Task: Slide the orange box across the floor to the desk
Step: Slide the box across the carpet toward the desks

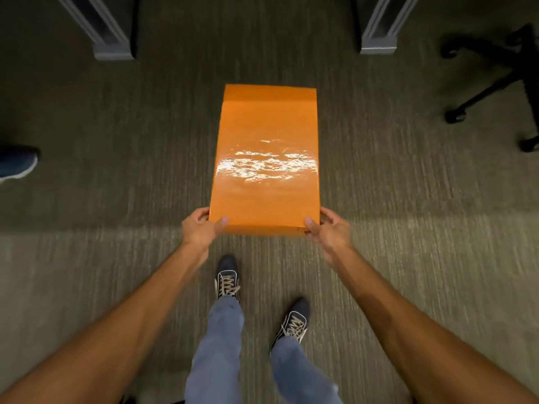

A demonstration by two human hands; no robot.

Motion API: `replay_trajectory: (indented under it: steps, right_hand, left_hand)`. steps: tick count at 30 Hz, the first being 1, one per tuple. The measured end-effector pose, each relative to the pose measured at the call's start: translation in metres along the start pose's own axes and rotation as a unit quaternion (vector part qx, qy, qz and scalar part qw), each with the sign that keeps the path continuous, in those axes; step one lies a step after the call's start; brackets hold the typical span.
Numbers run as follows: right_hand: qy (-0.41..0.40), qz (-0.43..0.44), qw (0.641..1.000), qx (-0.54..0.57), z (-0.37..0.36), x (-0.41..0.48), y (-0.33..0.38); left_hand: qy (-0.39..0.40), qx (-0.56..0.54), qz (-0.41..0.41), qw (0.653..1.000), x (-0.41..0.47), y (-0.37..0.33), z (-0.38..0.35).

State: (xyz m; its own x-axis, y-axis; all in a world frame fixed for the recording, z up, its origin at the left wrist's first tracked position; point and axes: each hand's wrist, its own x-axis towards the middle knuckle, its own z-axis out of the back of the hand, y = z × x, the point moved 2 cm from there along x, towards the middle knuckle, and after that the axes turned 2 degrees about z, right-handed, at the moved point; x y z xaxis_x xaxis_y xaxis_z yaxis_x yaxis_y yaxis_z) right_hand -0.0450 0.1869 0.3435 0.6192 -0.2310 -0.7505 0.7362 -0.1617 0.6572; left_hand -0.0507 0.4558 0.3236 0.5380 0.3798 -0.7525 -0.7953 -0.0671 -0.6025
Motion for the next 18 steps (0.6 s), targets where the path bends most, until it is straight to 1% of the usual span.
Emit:
replay_trajectory:
  steps: [4,8,14,18]
  right_hand:
    - [0.014,0.003,0.999,-0.033,-0.058,0.002,0.008]
    - [0.021,0.005,0.998,-0.051,-0.121,0.004,0.019]
    - [0.019,-0.007,0.998,-0.056,-0.214,0.014,0.032]
    - [0.030,0.007,0.997,-0.065,-0.274,0.030,0.043]
  left_hand:
    - [-0.022,-0.036,0.008,0.999,0.024,-0.008,0.044]
    - [-0.028,-0.047,0.017,0.998,0.059,-0.021,0.090]
    - [-0.034,-0.064,0.026,0.997,0.117,-0.048,0.157]
    - [-0.045,-0.073,0.017,0.996,0.162,-0.072,0.195]
